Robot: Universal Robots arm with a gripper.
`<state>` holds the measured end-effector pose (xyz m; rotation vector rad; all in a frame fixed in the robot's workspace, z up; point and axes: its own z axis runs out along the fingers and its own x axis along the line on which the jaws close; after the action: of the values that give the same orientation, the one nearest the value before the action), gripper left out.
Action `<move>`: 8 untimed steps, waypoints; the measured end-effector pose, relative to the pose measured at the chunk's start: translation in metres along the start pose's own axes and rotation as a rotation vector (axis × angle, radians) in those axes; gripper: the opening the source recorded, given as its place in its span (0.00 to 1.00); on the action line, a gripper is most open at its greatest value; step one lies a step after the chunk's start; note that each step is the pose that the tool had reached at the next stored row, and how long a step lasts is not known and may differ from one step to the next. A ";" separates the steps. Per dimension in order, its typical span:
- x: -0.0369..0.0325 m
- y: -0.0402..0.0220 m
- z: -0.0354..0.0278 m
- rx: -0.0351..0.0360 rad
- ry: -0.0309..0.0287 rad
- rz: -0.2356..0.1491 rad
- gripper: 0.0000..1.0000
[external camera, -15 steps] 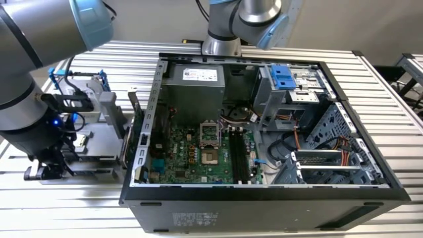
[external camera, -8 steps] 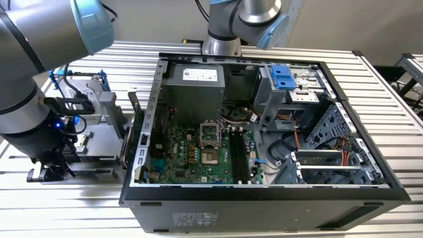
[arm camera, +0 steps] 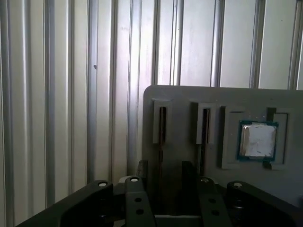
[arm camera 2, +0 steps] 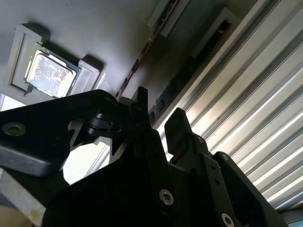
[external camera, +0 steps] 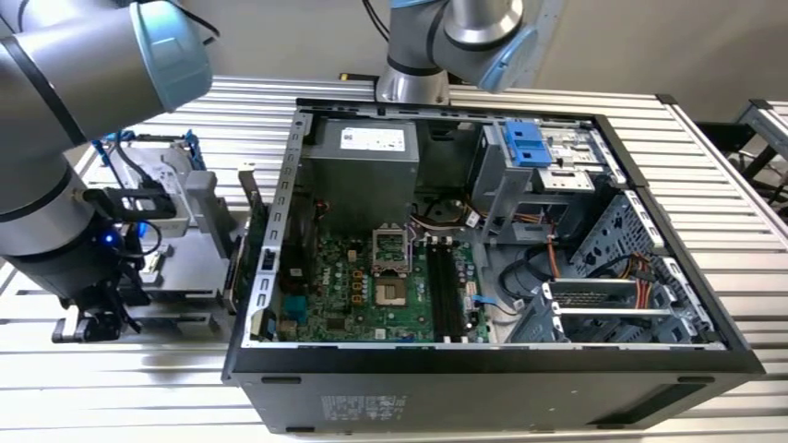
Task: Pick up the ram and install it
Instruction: 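Pick up the ram and move it above insertion slot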
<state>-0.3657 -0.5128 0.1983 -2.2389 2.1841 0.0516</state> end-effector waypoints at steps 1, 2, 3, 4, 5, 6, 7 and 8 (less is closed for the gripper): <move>0.0000 0.0000 0.0009 0.0001 -0.0001 0.000 1.00; 0.0000 0.0000 0.0015 0.0001 0.0000 0.000 1.00; 0.0000 0.0000 0.0021 0.0000 0.0000 0.000 1.00; 0.0001 0.0000 0.0026 0.0001 0.0000 0.000 1.00; 0.0001 0.0000 0.0032 0.0001 0.0000 0.000 1.00; 0.0001 0.0000 0.0036 0.0000 0.0000 0.000 1.00; 0.0001 0.0000 0.0037 0.0000 0.0000 0.000 1.00; 0.0001 0.0000 0.0037 -0.0001 0.0001 0.000 1.00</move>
<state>-0.3658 -0.5128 0.1946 -2.2390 2.1842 0.0516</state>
